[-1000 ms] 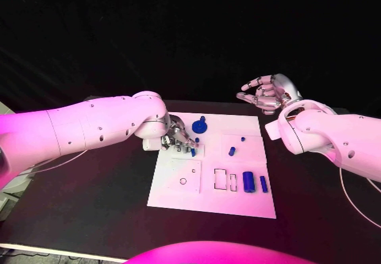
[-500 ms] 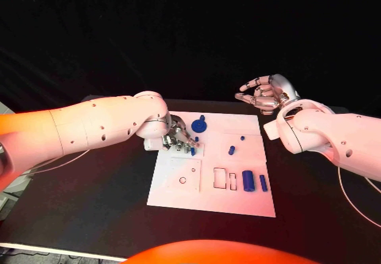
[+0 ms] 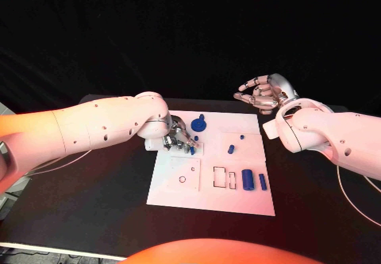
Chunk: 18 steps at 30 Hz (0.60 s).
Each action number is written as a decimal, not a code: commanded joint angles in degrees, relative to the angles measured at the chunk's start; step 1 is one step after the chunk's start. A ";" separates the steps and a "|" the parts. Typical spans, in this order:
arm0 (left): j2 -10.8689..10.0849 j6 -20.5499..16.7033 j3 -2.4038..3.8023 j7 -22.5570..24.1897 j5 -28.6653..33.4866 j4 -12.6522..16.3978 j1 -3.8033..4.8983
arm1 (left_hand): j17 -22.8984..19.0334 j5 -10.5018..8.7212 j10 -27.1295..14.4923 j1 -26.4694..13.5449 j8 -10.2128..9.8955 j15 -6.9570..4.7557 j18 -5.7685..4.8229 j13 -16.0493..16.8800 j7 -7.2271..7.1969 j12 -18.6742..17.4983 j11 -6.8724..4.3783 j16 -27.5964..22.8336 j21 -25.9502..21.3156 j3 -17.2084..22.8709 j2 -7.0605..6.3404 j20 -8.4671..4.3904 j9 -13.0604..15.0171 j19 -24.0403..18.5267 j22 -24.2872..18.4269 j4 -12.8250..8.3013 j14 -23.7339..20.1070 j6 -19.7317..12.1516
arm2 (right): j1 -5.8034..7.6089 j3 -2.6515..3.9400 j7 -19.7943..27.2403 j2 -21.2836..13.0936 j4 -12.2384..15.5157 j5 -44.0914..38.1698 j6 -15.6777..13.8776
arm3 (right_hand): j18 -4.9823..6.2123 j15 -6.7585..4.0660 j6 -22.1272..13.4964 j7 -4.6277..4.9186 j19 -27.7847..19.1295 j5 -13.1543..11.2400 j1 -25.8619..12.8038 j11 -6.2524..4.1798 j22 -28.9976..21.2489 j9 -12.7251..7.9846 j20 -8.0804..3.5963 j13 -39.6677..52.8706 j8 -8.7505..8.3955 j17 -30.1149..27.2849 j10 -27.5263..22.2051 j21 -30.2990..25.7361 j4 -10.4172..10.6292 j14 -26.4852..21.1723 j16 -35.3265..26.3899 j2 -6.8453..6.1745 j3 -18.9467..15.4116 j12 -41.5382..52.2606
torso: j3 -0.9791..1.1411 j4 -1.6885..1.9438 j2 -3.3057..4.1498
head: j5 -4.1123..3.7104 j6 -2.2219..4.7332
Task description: Assemble the parts on the task board
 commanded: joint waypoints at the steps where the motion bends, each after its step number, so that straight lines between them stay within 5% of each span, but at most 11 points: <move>1: 0.25 -0.05 0.05 0.05 0.66 -0.20 -0.14 | 4.85 0.11 -0.61 0.63 -0.32 0.44 -0.10 -0.06 0.38 -0.37 0.03 -0.22 -0.39 0.53 -0.17 0.11 0.10 -0.42 -0.09 0.01 1.97 -0.24 | -0.03 0.00 0.06 0.13 -0.01 -0.71 1.09 | 1.11 0.30 -0.49 -0.06 0.14 0.14 0.43 -0.14 4.23 -0.05 0.45 -0.04 -0.35 2.99 -0.35 -0.20 0.07 2.80 -0.29 0.04 -0.29 -0.29 | 0.02 0.12 0.03 | -0.08 -0.09; 18: 0.76 -2.31 0.10 0.20 0.79 -0.68 -0.39 | 4.58 0.11 -2.69 2.77 -1.35 0.67 0.00 -2.74 0.68 -2.09 0.28 -0.34 -0.67 4.26 -0.50 0.32 0.22 -0.85 -0.61 -0.55 1.78 -0.76 | -0.29 -0.05 -0.15 0.54 -0.23 -0.74 1.59 | 1.12 0.31 -0.52 -0.05 0.13 0.14 0.47 -0.13 4.19 -0.07 0.46 -0.09 -0.35 3.01 -0.38 -0.27 0.12 2.81 -0.30 0.13 -0.29 -0.33 | -0.01 0.09 -0.12 | 0.14 -0.27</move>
